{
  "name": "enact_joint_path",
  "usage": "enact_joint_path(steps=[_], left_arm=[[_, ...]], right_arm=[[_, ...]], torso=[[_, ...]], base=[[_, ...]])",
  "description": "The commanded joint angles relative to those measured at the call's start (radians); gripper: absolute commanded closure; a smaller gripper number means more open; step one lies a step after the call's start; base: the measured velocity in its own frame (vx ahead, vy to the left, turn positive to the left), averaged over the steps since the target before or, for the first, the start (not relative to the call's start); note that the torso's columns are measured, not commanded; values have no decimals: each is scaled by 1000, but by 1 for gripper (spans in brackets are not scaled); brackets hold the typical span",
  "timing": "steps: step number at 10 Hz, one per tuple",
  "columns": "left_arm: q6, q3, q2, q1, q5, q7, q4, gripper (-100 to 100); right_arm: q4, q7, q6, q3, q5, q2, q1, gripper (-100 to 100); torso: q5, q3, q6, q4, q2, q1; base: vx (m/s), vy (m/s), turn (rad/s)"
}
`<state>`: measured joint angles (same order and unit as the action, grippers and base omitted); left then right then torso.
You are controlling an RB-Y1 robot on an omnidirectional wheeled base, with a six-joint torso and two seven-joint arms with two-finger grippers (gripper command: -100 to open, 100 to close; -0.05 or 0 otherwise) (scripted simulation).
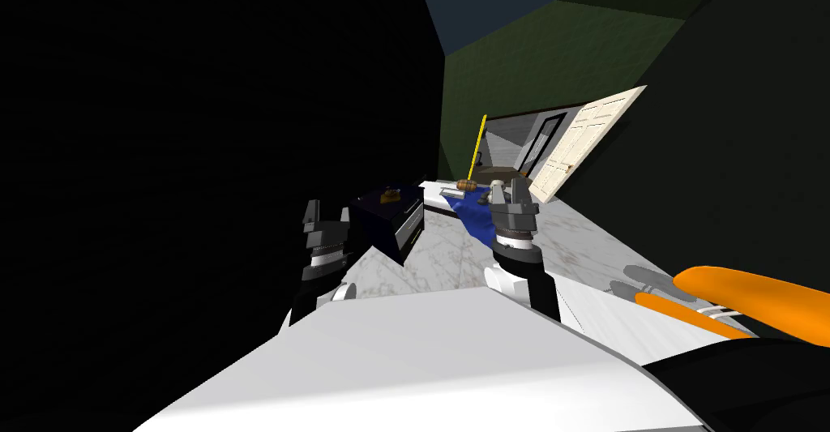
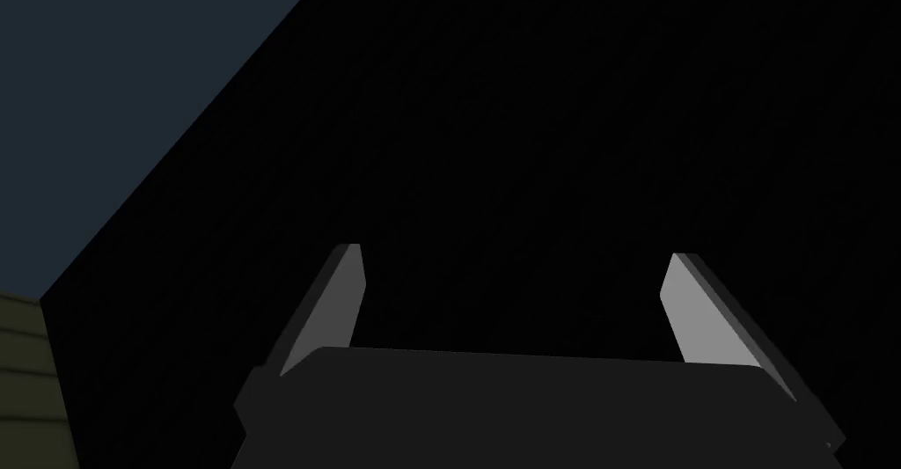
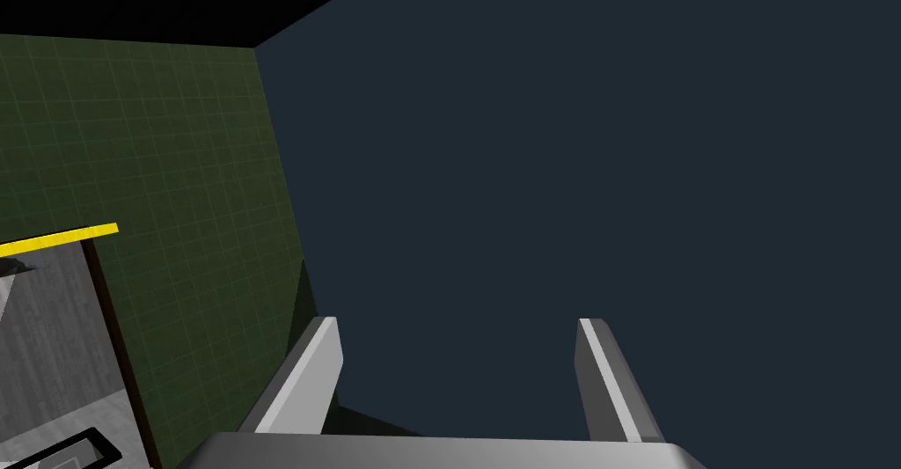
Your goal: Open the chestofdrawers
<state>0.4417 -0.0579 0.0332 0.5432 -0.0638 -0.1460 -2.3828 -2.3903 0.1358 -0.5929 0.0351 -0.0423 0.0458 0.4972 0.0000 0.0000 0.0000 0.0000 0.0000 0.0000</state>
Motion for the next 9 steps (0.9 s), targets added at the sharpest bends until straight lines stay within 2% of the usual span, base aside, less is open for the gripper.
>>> enact_joint_path(steps=[1, 9], left_arm=[[0, 0, 0, 0, 0, 0, 0, 0], [0, 0, 0, 0, 0, 0, 0, 0]], right_arm=[[0, 0, 0, 0, 0, 0, 0, 0], [0, 0, 0, 0, 0, 0, 0, 0]], torso=[[0, -82, 0, 41, 41, 0], [0, -1234, 0, 617, 618, 0]], base=[[0, 0, 0], [0, 0, 0]])
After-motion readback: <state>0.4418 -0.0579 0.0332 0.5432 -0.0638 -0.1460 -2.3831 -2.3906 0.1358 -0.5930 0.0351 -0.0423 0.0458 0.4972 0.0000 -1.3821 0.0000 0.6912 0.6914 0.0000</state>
